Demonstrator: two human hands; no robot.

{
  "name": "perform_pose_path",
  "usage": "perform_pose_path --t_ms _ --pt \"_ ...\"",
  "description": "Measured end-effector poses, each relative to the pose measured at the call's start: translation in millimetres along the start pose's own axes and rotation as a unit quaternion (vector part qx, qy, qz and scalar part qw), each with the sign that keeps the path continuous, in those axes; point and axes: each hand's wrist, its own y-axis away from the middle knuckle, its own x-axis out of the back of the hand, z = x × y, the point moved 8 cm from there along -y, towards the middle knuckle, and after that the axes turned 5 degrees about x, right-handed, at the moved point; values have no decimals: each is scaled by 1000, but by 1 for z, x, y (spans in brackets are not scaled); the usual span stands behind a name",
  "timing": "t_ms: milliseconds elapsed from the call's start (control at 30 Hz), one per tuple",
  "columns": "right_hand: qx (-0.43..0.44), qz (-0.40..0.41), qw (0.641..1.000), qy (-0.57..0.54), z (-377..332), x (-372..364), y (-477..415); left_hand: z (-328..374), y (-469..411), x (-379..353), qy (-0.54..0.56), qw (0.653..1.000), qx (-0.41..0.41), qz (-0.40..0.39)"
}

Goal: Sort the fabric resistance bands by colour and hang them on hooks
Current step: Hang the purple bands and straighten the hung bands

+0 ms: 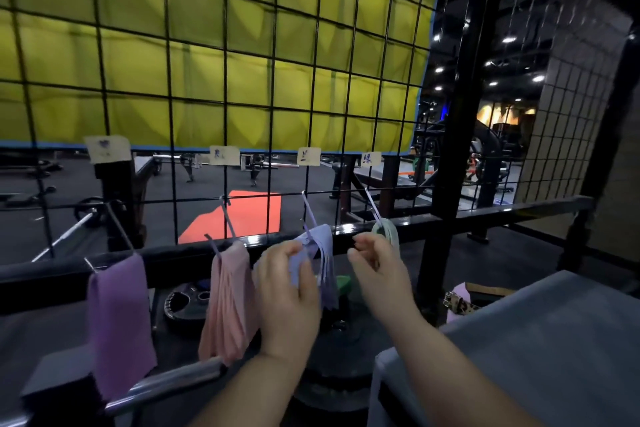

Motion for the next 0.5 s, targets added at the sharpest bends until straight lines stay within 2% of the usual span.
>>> perform_pose_path --t_ms 67,200,367,500 --pt "9 -50 999 4 -5 -16 -3 -3 -12 3 -37 999 14 -19" --pt "19 -104 994 31 -8 -34 -6 -10 -26 -10 -87 989 55 -108" --pt "38 -96 991 82 -4 -42 -16 -20 -36 -26 -130 969 109 -178" --pt "50 -90 993 52 -9 -41 -18 -24 -45 -33 -165 968 74 -172"
